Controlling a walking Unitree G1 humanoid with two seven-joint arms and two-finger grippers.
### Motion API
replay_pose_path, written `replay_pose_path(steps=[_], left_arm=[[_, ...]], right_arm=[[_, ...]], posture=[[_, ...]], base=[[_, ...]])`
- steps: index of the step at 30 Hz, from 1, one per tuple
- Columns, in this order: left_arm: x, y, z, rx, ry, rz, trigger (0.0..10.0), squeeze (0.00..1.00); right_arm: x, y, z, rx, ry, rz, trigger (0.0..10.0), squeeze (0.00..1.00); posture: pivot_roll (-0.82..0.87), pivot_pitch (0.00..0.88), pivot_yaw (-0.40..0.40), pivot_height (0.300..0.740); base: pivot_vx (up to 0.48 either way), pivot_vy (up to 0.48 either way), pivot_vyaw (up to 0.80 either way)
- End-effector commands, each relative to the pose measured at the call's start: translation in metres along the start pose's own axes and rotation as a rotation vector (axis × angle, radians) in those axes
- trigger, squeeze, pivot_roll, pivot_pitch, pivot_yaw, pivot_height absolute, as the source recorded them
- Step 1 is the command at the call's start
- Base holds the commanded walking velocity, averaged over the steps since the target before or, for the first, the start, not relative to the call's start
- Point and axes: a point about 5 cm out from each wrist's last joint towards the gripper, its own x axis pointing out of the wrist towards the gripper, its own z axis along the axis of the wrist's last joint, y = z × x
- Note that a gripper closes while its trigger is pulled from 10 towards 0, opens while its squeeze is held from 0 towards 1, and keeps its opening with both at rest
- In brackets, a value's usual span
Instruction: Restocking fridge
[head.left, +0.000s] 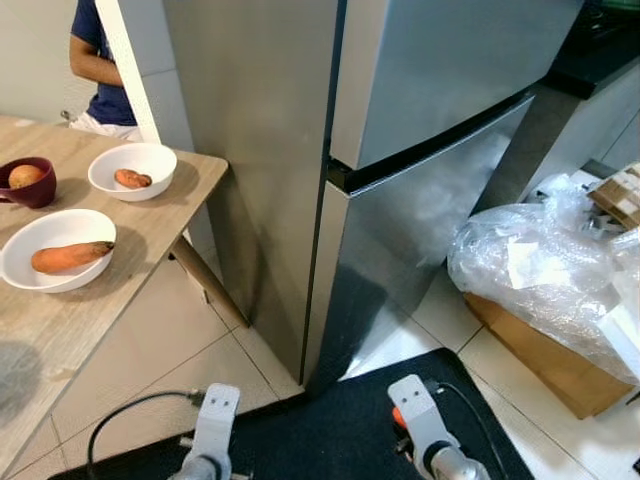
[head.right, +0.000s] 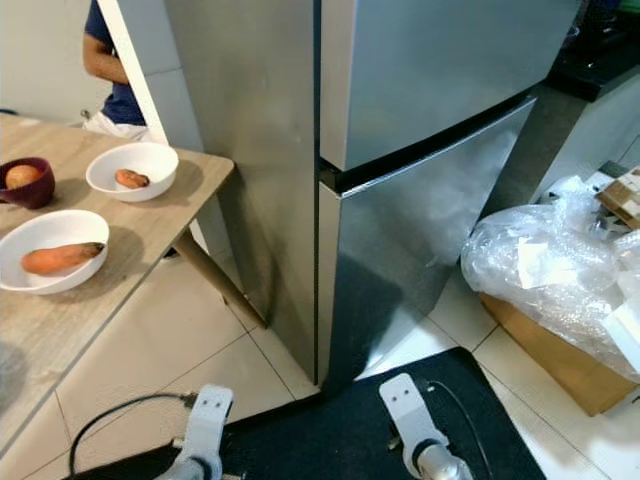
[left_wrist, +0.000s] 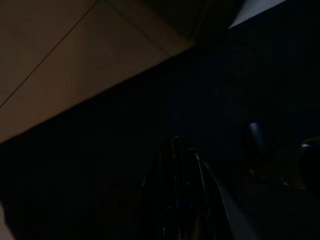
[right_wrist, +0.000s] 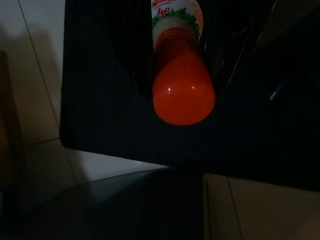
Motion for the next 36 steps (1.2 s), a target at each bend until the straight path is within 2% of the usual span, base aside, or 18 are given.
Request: replay_pose_path(steps=[1, 5, 7, 9, 17, 24, 36], left_arm=[[-0.004, 0.006, -0.011, -0.048, 0.013, 0.044, 10.0, 0.00], [-0.005, 0.006, -0.008, -0.136, -0.041, 0.058, 10.0, 0.00], [-0.004, 0.007, -0.002, -0.139, -0.064, 0.073, 10.0, 0.00], [0.000, 0.004, 0.008, -0.109, -0.065, 0.065, 10.0, 0.00], [0.002, 0.002, 0.016, -0.069, -0.090, 0.093, 10.0, 0.00], [0.002, -0.007, 0.013, -0.004, -0.091, 0.046, 10.0, 0.00], [-0.001, -0.010, -0.001, -0.017, -0.044, 0.032, 10.0, 0.00]], right_arm=[[-0.001, 0.001, -0.004, 0.004, 0.025, 0.006, 10.0, 0.00], [0.000, 0.000, -0.004, 0.020, 0.039, 0.011, 10.0, 0.00], [0.000, 0.000, -0.005, 0.046, 0.048, 0.005, 10.0, 0.00], [0.000, -0.002, -0.006, 0.091, 0.065, -0.019, 10.0, 0.00], [0.000, -0.004, -0.006, 0.067, 0.057, -0.051, 10.0, 0.00], [-0.002, -0.004, -0.010, 0.087, 0.066, -0.058, 10.0, 0.00], [-0.003, 0.003, -0.015, 0.094, 0.077, -0.056, 10.0, 0.00]], posture=[[-0.13, 0.052, -0.057, 0.740], [-0.13, 0.038, -0.081, 0.740], [-0.12, 0.031, -0.081, 0.740], [-0.13, 0.028, -0.070, 0.740], [-0.13, 0.028, -0.044, 0.740], [-0.13, 0.049, -0.033, 0.740], [-0.12, 0.071, -0.033, 0.740]], base=[[0.000, 0.000, 0.00], [0.000, 0.000, 0.00], [0.000, 0.000, 0.00], [0.000, 0.000, 0.00], [0.000, 0.000, 0.00], [0.000, 0.000, 0.00], [-0.075, 0.000, 0.00]])
